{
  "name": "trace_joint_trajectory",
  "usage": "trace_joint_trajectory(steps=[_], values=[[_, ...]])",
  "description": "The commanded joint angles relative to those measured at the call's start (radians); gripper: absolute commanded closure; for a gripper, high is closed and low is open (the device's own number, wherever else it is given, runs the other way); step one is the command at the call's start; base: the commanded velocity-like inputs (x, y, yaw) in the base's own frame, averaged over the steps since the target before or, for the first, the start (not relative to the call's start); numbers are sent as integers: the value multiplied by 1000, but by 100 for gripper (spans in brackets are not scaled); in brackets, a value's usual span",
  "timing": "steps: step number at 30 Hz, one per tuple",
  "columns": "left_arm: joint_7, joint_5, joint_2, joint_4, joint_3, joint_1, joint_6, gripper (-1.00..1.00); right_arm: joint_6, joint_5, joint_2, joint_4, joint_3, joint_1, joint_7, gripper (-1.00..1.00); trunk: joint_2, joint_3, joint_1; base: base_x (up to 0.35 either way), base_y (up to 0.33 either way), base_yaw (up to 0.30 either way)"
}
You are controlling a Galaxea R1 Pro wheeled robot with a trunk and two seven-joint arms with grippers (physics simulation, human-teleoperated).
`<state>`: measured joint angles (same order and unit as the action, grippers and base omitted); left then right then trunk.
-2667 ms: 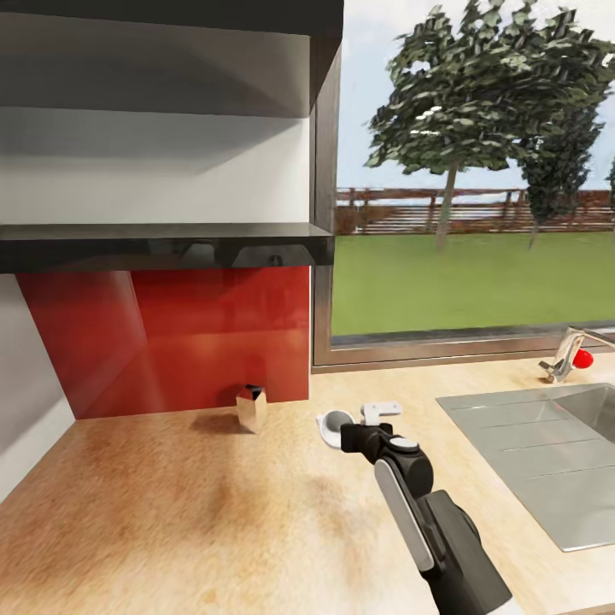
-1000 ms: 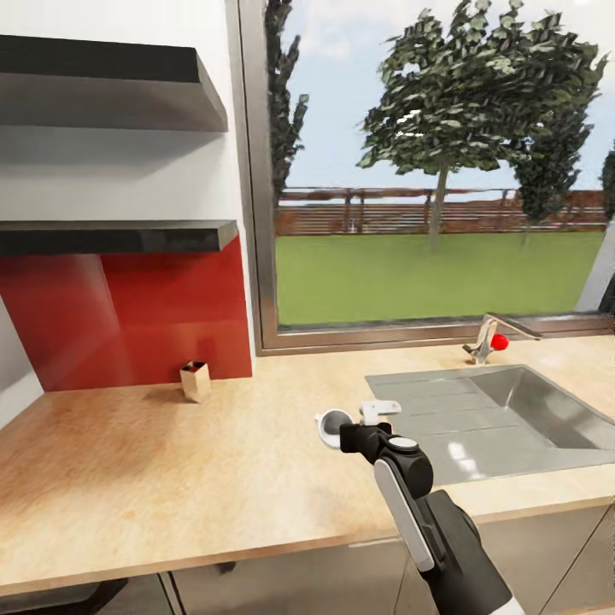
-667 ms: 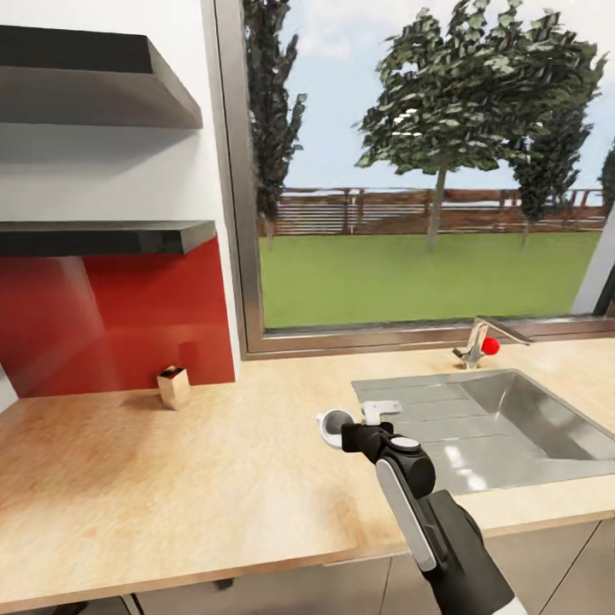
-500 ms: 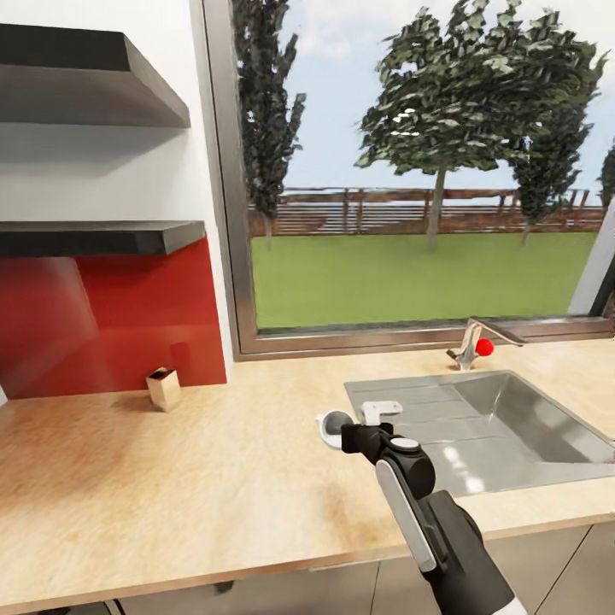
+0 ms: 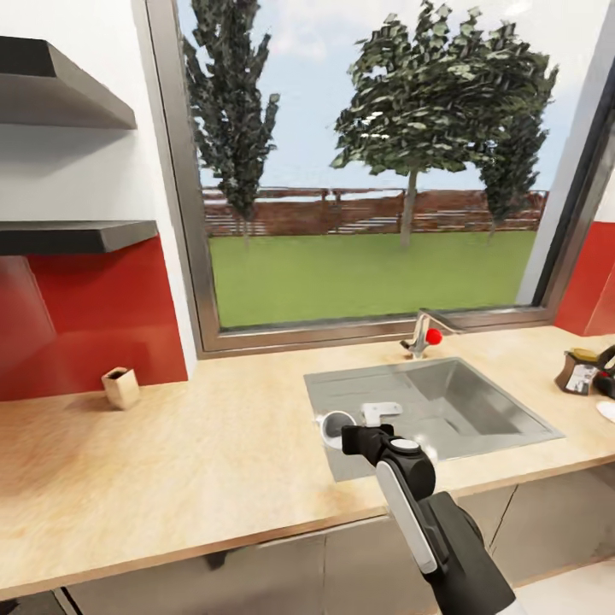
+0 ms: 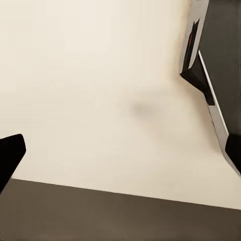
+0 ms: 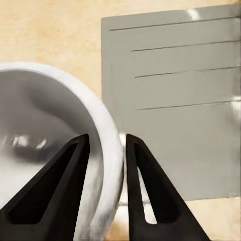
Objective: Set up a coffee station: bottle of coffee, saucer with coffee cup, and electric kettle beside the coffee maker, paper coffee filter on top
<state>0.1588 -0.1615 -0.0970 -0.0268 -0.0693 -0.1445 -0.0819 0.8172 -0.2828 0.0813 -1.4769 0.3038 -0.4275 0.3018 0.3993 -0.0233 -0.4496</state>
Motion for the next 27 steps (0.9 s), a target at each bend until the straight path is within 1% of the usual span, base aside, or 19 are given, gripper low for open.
trace_joint_trajectory(steps=[1, 5, 7, 8, 10, 12, 16, 20, 27], values=[[2, -12, 1, -1, -6, 0, -9, -100, 2, -10, 0, -1, 1, -1, 11, 100, 1, 0, 0, 27, -269, -265], [2, -13, -1, -2, -1, -2, -10, -100, 2, -9, 0, -2, -1, 0, 10, 100, 1, 0, 0, 78, -272, -265], [1, -12, 1, -2, -5, -3, -10, -100, 2, -9, -2, -2, -2, 0, 11, 100, 1, 0, 0, 118, -273, -265], [2, -12, 2, -2, -6, -3, -10, -100, 2, -9, -18, -2, -4, 0, 11, 100, 1, 0, 0, 85, -273, -243], [1, -12, 3, -2, -6, -3, -10, -100, 2, -9, -38, -3, -5, 0, 11, 100, 1, 0, 0, 45, -273, -137], [1, -12, 3, -2, -6, -3, -10, -100, 2, -10, -66, -2, -6, 0, 10, 100, 1, 0, 0, 15, -273, -45], [1, -12, 3, -1, -6, -3, -10, -100, 1, -10, -106, -3, -6, 0, 10, 100, 1, 0, 0, 4, -273, -13], [1, -13, 5, -1, -6, -3, -10, -100, 1, -12, -115, -4, -6, 0, 10, 100, 1, 0, 0, 1, -273, -2], [2, -13, 5, -1, -6, -3, -10, -100, 0, -14, -114, -7, -7, 0, 10, 100, 1, 0, 0, 0, -273, 0]])
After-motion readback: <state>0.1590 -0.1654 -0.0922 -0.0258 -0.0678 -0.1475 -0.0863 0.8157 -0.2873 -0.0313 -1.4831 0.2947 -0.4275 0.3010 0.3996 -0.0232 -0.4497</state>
